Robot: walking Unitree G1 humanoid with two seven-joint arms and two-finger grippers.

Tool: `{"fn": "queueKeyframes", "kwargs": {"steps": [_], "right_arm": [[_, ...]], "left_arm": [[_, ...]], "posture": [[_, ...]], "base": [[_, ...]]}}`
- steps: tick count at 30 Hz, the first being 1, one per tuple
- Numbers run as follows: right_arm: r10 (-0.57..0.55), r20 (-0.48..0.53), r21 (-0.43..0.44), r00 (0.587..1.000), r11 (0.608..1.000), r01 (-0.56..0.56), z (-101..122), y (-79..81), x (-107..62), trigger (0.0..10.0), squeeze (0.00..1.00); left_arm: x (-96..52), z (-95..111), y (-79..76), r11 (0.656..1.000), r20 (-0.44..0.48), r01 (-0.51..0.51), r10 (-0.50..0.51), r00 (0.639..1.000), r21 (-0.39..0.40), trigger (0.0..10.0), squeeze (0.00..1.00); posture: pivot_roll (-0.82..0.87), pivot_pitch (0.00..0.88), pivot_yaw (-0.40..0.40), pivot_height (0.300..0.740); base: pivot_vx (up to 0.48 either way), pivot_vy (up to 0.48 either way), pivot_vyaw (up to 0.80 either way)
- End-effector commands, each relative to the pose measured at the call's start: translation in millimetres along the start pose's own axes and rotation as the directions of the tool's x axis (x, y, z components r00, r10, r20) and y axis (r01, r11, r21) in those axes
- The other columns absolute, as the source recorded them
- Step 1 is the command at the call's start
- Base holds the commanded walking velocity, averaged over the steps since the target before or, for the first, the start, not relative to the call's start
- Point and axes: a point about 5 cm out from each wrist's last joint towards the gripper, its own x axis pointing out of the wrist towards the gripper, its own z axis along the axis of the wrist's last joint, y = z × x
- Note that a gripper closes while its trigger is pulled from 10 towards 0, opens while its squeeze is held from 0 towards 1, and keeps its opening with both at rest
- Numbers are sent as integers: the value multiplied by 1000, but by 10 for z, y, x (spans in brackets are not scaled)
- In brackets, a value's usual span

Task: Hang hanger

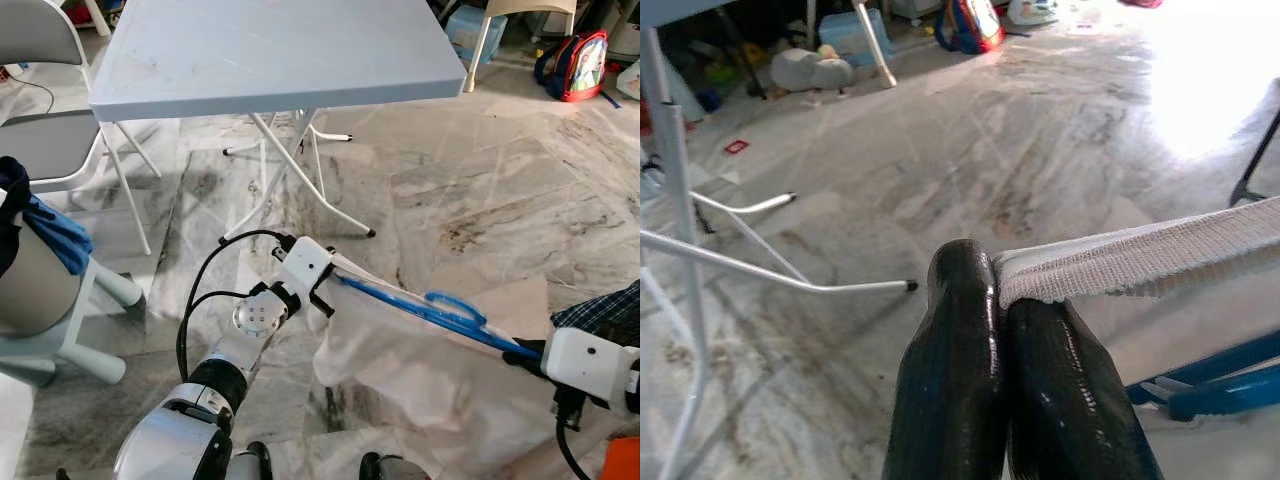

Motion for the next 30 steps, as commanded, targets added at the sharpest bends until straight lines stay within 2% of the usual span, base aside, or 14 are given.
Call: {"fn": "queueKeyframes", "kwargs": {"steps": [1,3,5,6,10,13,16,23,25,27,29,30], "right_arm": [[36,-227,72,973,997,-21,-424,37,-190,10000,0],[21,-258,56,966,998,-7,-466,4,-231,10000,0],[14,-247,65,969,998,2,-441,-23,-249,10000,0],[-20,-228,79,973,996,39,-405,-97,-285,10000,0],[-58,-238,73,969,994,77,-423,-178,-343,10000,0],[-114,-268,79,957,987,140,-493,-321,-494,10000,0],[-124,-279,76,952,986,150,-509,-350,-538,10000,0],[-135,-221,126,966,978,166,-423,-408,-616,10000,0],[-120,-167,162,979,976,147,-361,-419,-665,10000,0],[-114,-153,174,982,975,140,-347,-420,-678,10000,0],[-94,-79,198,992,974,108,-233,-417,-685,10000,0],[-94,-79,198,992,974,108,-233,-417,-685,10000,0]], "left_arm": [[-244,-193,453,974,-96,-217,210,973,-60,0,0],[-246,-211,438,977,-109,-206,199,974,-58,0,0],[-258,-246,423,979,-129,-195,187,974,-57,0,0],[-279,-288,402,982,-145,-181,171,975,-56,0,0],[-298,-315,391,983,-152,-174,163,975,-58,0,0],[-349,-376,407,982,-178,-179,167,970,-54,0,0],[-371,-402,418,982,-190,-184,171,967,-53,0,0],[-418,-476,408,982,-226,-173,152,962,-75,0,0],[-438,-512,405,975,-242,-187,155,958,-116,0,0],[-443,-520,407,974,-246,-191,156,957,-125,0,0],[-449,-528,416,966,-250,-208,166,954,-152,0,0],[-449,-528,416,966,-250,-208,166,954,-152,0,0]], "posture": [[-146,235,10,740],[-145,237,9,740],[-143,239,10,740],[-141,241,10,740],[-138,243,10,740],[-138,244,8,740],[-137,243,6,740],[-137,241,6,740],[-139,242,5,740],[-139,242,5,740],[-142,245,6,740],[-142,245,6,740]], "base": [[0,0,0],[0,0,0],[0,0,0],[0,0,0],[0,0,0],[0,0,0],[0,0,0],[0,0,0],[0,0,0],[0,0,0],[0,0,0],[0,0,0]]}}
